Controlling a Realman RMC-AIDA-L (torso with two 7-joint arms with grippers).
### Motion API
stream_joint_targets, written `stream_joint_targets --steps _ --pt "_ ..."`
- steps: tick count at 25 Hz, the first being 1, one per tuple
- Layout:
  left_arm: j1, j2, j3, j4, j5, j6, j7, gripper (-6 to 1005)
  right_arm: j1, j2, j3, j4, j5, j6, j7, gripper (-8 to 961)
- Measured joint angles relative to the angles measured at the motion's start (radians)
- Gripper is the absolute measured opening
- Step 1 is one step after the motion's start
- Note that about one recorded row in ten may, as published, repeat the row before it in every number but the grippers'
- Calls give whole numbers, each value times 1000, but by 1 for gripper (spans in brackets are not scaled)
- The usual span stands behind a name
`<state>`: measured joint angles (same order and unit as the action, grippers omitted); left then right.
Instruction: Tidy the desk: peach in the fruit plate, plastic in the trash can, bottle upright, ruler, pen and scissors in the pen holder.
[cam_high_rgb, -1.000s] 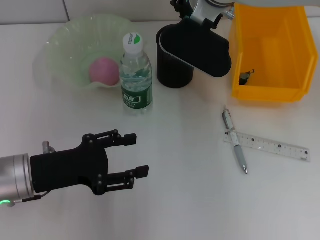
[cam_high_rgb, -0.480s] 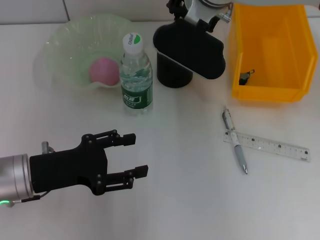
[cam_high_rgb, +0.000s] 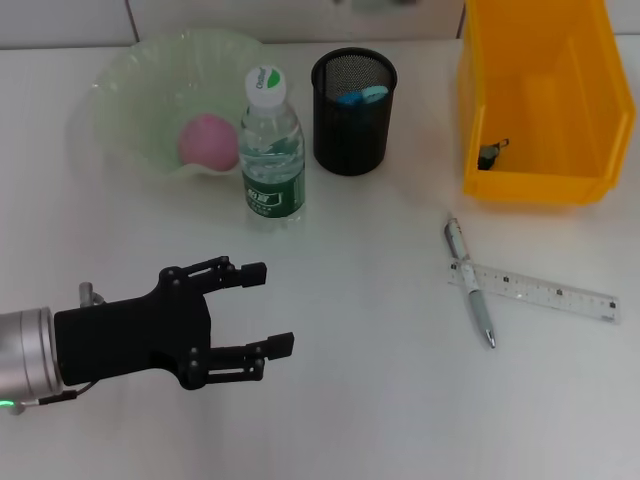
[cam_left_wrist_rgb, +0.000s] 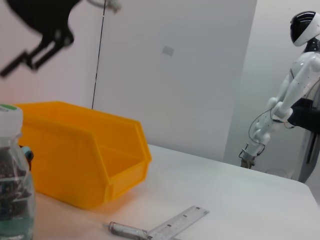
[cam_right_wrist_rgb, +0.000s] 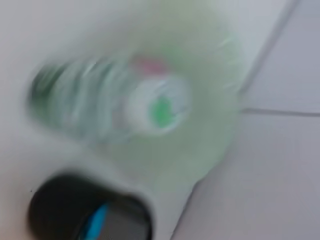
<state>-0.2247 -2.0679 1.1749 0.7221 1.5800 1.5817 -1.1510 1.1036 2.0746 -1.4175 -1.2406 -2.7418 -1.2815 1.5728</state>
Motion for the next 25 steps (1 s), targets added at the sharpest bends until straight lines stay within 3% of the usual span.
stream_joint_targets --steps 3,10,16,21,25 --pt "-3 2 -3 -2 0 9 0 807 -56 2 140 -134 136 -43 79 609" --pt "-26 0 -5 2 -4 36 8 860 -196 1 386 -296 446 -91 327 748" --pt "-34 -3 -7 -5 -11 37 16 860 -350 -48 576 -331 650 -266 525 826" --pt "-38 0 -6 0 -17 46 14 860 -432 -85 586 -352 625 -429 660 825" --pt "-49 0 -14 2 -19 46 20 860 -421 -93 583 -359 491 -617 702 824"
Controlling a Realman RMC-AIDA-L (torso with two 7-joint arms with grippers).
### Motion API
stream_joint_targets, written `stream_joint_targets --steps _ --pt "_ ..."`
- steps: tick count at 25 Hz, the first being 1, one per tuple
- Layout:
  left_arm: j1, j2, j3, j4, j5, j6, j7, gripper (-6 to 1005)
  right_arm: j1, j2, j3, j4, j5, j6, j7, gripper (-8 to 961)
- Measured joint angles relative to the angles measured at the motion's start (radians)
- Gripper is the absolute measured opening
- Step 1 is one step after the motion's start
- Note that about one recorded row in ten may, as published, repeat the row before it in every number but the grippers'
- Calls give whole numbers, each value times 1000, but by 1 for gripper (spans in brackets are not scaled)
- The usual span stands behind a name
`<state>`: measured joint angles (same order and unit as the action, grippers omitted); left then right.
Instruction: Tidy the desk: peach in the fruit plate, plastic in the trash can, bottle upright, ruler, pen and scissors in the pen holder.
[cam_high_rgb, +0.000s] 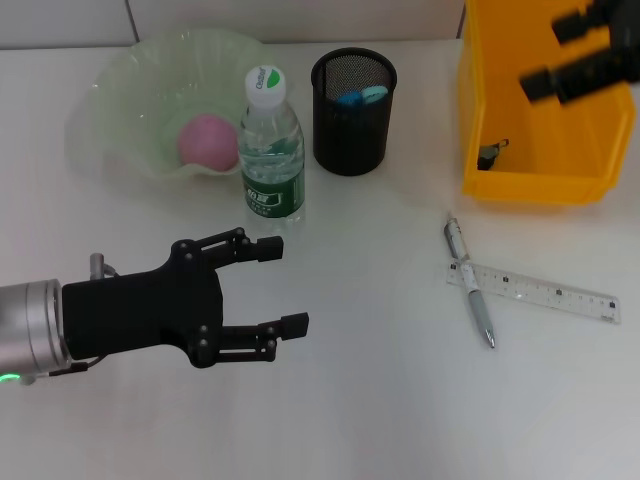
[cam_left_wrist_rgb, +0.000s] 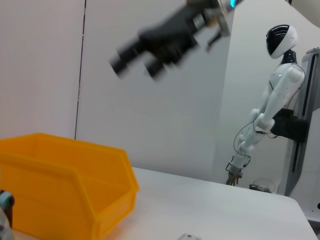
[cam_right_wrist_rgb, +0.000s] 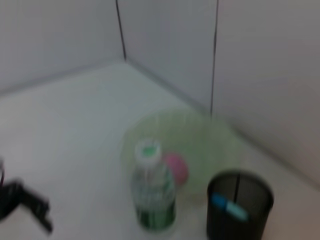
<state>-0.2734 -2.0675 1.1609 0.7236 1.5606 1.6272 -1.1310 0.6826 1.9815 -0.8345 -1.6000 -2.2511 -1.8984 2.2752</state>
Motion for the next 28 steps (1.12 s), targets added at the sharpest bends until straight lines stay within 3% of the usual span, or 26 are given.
stream_joint_targets --steps 6,10,13,18,28 --pt "-13 2 -2 -7 8 -5 -3 860 46 -4 -74 49 -153 -143 -51 823" --pt "-12 2 3 -9 9 -12 -3 860 44 12 -184 105 -221 -155 -163 823" --pt "-8 2 8 -9 15 -12 -7 860 43 40 -244 172 -335 -107 -235 822" --pt "-5 0 9 -9 20 -12 -6 860 36 90 -261 228 -474 -20 -363 821" --pt "-5 1 18 -9 22 19 0 860 42 95 -272 386 -483 109 -455 820"
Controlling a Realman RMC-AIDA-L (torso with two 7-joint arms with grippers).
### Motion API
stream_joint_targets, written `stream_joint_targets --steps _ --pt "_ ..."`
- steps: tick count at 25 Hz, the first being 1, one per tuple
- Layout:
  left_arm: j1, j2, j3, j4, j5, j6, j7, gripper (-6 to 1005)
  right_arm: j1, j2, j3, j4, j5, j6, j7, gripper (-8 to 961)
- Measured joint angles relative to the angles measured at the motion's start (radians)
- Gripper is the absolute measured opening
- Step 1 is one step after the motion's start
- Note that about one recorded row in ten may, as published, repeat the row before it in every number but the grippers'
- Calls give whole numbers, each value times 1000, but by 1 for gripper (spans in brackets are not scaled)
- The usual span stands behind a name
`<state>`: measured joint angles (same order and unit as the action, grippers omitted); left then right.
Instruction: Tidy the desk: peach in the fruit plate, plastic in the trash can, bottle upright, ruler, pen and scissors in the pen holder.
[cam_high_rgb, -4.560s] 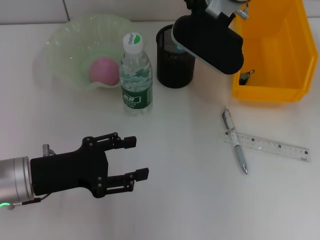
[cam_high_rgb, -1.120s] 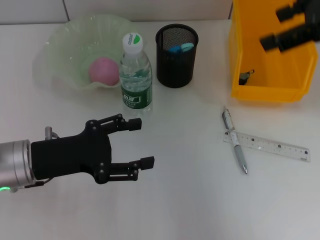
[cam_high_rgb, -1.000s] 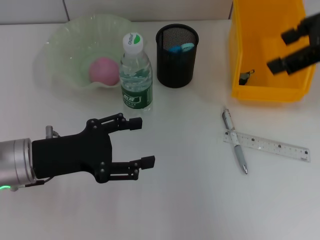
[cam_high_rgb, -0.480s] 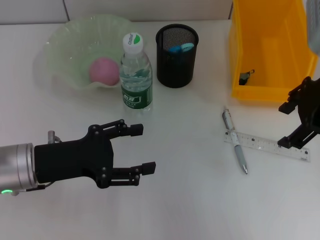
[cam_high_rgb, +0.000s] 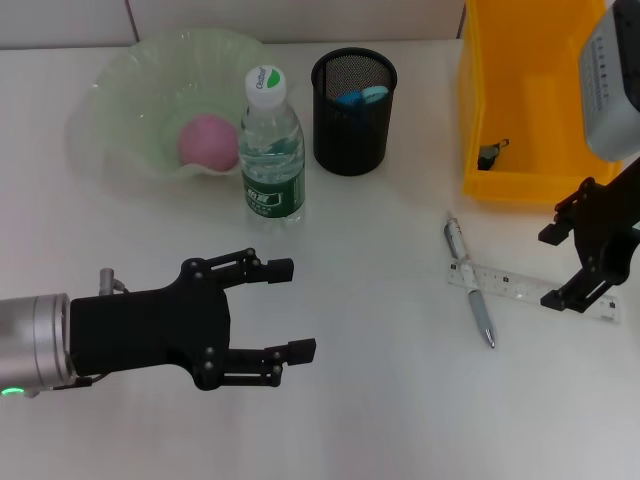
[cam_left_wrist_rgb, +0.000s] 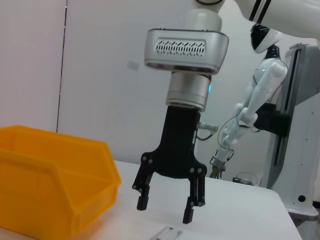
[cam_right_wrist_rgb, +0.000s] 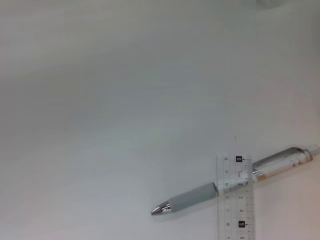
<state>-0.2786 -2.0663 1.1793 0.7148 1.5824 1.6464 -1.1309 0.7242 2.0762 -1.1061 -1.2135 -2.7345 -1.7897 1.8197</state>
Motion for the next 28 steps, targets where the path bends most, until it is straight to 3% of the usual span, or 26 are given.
stream_joint_targets --steps 11,18,21,28 --pt "-8 2 0 -12 1 -4 0 860 43 0 -11 94 -2 73 -34 820" --pt "-8 1 -3 -15 1 -6 0 860 41 0 -50 51 -5 41 -69 820" --pt "-8 1 -5 -19 1 -6 0 860 23 4 -85 -53 23 -42 -115 820" --pt "-8 1 -6 -23 1 -6 0 860 44 0 -94 -5 20 3 -28 819"
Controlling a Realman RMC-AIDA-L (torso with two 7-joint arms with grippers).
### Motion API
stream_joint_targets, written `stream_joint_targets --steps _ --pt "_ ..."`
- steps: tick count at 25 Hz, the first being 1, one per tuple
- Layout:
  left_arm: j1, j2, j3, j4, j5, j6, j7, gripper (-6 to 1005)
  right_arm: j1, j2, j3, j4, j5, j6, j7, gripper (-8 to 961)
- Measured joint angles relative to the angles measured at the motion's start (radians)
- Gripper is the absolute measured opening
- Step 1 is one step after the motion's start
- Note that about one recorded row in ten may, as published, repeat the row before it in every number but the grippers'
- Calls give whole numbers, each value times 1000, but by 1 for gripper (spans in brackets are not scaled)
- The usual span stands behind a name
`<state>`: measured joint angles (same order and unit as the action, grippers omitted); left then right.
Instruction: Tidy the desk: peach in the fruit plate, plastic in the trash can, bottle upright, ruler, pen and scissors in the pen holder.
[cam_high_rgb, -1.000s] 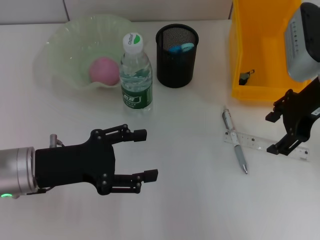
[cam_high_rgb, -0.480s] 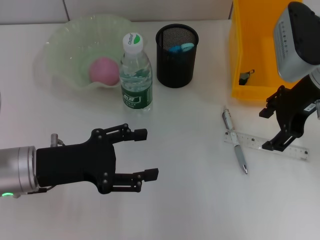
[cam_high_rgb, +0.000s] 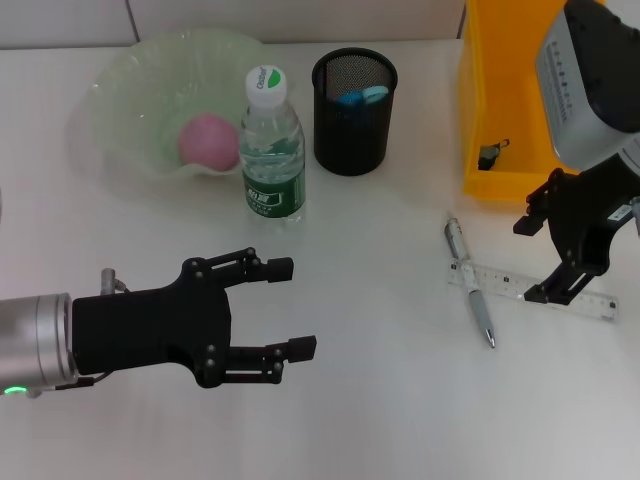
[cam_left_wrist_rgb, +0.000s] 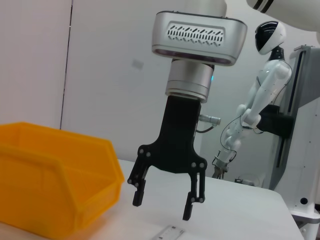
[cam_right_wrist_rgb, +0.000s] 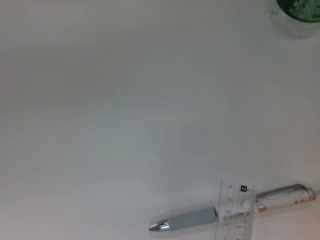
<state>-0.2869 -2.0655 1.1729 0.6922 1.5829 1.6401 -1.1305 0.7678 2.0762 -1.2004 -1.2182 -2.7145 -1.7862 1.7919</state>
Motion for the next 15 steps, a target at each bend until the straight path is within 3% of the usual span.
stream_joint_targets --steps 15 --pt "-5 -1 -2 -3 0 -5 1 860 54 2 -29 246 -13 171 -23 800"
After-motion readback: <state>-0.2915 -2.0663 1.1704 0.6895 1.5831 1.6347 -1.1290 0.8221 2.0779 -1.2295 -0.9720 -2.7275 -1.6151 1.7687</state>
